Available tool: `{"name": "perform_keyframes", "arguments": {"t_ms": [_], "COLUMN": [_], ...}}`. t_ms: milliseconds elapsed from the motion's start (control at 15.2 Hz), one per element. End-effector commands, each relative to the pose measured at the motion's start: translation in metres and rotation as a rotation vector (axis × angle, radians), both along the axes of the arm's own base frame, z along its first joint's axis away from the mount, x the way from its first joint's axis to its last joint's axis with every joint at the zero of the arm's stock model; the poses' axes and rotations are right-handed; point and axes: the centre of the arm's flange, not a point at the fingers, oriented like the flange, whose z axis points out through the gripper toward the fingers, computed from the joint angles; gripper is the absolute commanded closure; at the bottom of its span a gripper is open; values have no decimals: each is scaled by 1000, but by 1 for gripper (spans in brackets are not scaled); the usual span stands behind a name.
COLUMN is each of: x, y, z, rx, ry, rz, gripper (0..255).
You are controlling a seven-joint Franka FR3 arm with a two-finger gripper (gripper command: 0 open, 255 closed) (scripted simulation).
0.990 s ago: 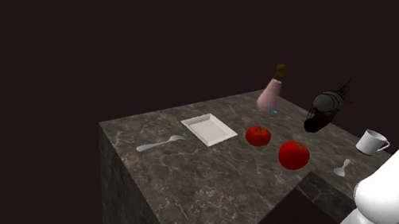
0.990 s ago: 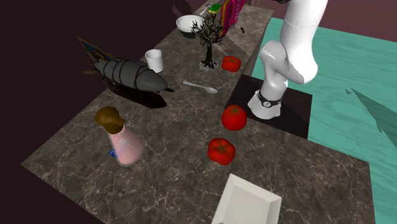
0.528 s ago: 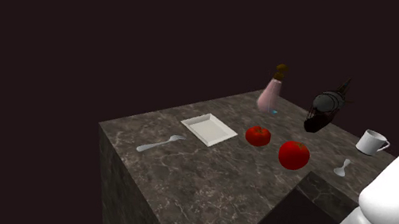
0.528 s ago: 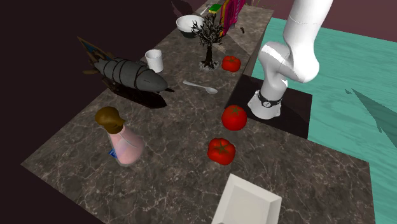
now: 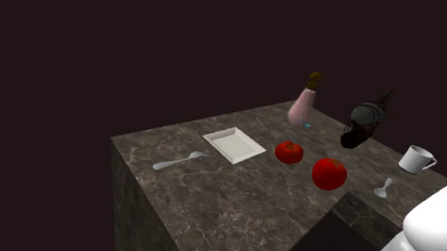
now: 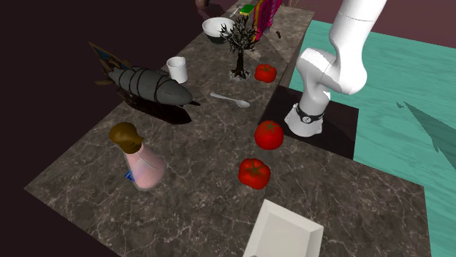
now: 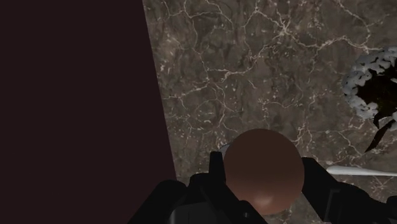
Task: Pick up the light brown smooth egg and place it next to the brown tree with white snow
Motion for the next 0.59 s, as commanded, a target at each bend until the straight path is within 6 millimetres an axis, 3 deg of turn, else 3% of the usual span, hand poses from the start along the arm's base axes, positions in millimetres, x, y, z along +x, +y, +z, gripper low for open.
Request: {"name": "perform_keyframes", "arguments": {"t_ms": [0,528], "x": [0,0], "y": [0,0], "z": [-11,-53], "rx": [-1,-1], "ry": [0,0], "rz": [0,0], "gripper": [255,255]}}
